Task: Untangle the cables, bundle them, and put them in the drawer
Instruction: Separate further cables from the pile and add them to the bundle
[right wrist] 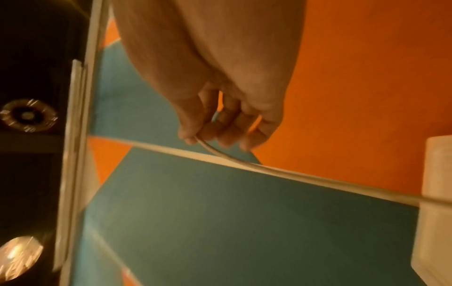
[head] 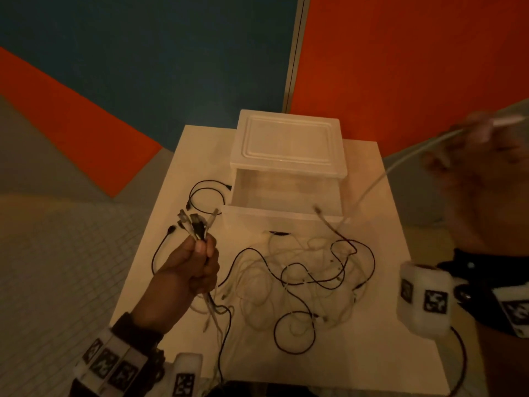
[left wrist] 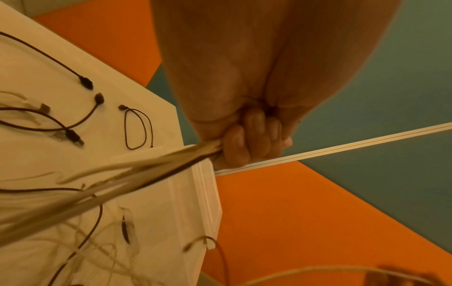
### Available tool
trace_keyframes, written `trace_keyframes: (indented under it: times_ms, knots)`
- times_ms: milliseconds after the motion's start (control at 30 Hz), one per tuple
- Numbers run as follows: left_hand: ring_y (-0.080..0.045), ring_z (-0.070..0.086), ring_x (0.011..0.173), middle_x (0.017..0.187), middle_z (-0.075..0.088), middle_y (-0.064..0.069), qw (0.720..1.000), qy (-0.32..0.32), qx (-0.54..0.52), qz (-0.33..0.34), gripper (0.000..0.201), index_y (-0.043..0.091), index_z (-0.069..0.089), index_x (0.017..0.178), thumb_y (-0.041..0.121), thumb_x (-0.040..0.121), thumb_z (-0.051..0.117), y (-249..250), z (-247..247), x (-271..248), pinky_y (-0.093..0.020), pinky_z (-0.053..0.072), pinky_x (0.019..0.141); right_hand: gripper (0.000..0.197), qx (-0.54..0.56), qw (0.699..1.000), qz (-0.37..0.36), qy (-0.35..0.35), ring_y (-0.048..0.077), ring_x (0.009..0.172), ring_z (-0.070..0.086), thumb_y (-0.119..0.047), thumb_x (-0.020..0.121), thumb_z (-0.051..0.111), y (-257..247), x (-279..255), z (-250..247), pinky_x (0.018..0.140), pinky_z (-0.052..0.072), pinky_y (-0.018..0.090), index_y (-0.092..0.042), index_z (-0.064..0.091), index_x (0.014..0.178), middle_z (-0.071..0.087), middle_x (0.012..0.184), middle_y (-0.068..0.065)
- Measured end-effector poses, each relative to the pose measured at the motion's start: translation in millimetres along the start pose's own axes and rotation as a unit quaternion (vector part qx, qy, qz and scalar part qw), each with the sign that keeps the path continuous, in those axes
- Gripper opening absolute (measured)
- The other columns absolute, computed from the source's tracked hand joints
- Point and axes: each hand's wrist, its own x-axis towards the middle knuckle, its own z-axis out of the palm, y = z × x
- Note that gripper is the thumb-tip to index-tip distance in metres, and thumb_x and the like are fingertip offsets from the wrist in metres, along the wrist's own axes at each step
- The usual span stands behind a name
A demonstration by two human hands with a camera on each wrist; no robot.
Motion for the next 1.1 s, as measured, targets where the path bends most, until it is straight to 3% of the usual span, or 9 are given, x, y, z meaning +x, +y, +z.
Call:
trace_keyframes:
  times_ms: [67, 167, 267, 467, 567, 667, 867, 967, 1100]
  knots:
    - [-0.008, 0.024, 0.05, 0.064, 0.031, 0.001, 1.0, -0.001, 0.001, 0.006, 0.031, 0.017, 0.057, 0.081, 0.044, 0.082, 0.072, 2, 5, 2, -0.024, 0.023, 0.047, 0.003, -0.03, 0.995, 0.043, -0.09, 0.023, 0.093, 0.063, -0.026, 0.091, 0.062, 1, -16, 43, 0.082, 0.056, 0.036, -0.023, 0.064, 0.09, 0.066, 0.097, 0.004]
    - [-0.014, 0.019, 0.054, 0.064, 0.031, -0.001, 0.999, 0.02, 0.02, 0.018, 0.021, 0.016, 0.057, 0.081, 0.034, 0.092, 0.056, 2, 14, 4, -0.029, 0.018, 0.05, 0.02, -0.128, 0.962, 0.088, -0.222, 0.026, 0.063, 0.062, 0.002, 0.094, 0.051, 29, -61, 112, 0.062, 0.058, 0.031, -0.007, 0.064, 0.081, 0.061, 0.076, 0.019]
    - [-0.021, 0.014, 0.059, 0.069, 0.022, -0.008, 0.997, 0.041, 0.066, 0.03, 0.022, 0.01, 0.055, 0.092, 0.029, 0.094, 0.044, 1, 25, 5, -0.033, 0.015, 0.053, 0.018, -0.241, 0.921, 0.136, -0.275, 0.015, 0.056, 0.062, -0.008, 0.095, 0.055, 69, -90, 143, 0.059, 0.053, 0.021, -0.002, 0.072, 0.091, 0.062, 0.073, 0.002]
    - [-0.02, 0.018, 0.063, 0.074, 0.026, -0.007, 0.989, 0.092, 0.095, 0.061, 0.022, 0.02, 0.066, 0.109, 0.025, 0.099, 0.046, 1, 27, 5, -0.029, 0.022, 0.053, 0.007, -0.166, 0.958, 0.164, -0.167, 0.016, 0.059, 0.068, -0.008, 0.089, 0.066, 91, -104, 160, 0.061, 0.056, 0.024, -0.005, 0.069, 0.094, 0.069, 0.068, -0.001]
    - [-0.02, 0.021, 0.064, 0.075, 0.026, -0.013, 0.987, 0.085, 0.128, 0.056, 0.025, 0.031, 0.068, 0.091, 0.031, 0.1, 0.045, -2, 32, 4, -0.033, 0.023, 0.056, 0.006, -0.155, 0.968, 0.143, -0.133, 0.021, 0.066, 0.07, -0.011, 0.086, 0.07, 94, -112, 170, 0.062, 0.06, 0.036, -0.007, 0.068, 0.091, 0.071, 0.075, 0.004]
    - [-0.026, 0.019, 0.067, 0.075, 0.026, -0.016, 0.984, 0.073, 0.153, 0.057, 0.026, 0.026, 0.061, 0.081, 0.043, 0.095, 0.047, -6, 35, 3, -0.04, 0.021, 0.06, 0.007, -0.185, 0.97, 0.124, -0.097, 0.017, 0.073, 0.07, -0.02, 0.084, 0.073, 101, -117, 180, 0.066, 0.06, 0.045, -0.015, 0.07, 0.088, 0.072, 0.079, -0.001]
    - [-0.023, 0.022, 0.066, 0.072, 0.035, -0.003, 0.981, 0.056, 0.171, 0.072, 0.038, 0.021, 0.066, 0.112, 0.049, 0.093, 0.048, -7, 30, 4, -0.038, 0.026, 0.06, 0.032, -0.107, 0.978, 0.175, -0.024, 0.021, 0.068, 0.071, -0.018, 0.073, 0.083, 105, -113, 186, 0.052, 0.055, 0.03, -0.011, 0.052, 0.077, 0.072, 0.077, 0.007]
    - [-0.017, 0.032, 0.062, 0.073, 0.044, -0.004, 0.975, 0.069, 0.195, 0.075, 0.042, 0.013, 0.062, 0.109, 0.05, 0.093, 0.05, -9, 26, 5, -0.039, 0.03, 0.061, 0.04, -0.137, 0.967, 0.209, -0.044, 0.02, 0.057, 0.066, -0.034, 0.072, 0.082, 107, -117, 185, 0.048, 0.053, 0.031, -0.014, 0.047, 0.071, 0.061, 0.065, 0.006]
    - [-0.015, 0.042, 0.064, 0.075, 0.056, 0.0, 0.978, 0.096, 0.165, 0.08, 0.023, 0.022, 0.066, 0.088, 0.029, 0.098, 0.047, -6, 24, 9, -0.032, 0.036, 0.059, 0.039, -0.14, 0.956, 0.223, -0.132, 0.019, 0.05, 0.061, -0.043, 0.081, 0.074, 111, -123, 178, 0.049, 0.047, 0.03, -0.009, 0.054, 0.077, 0.062, 0.07, 0.006]
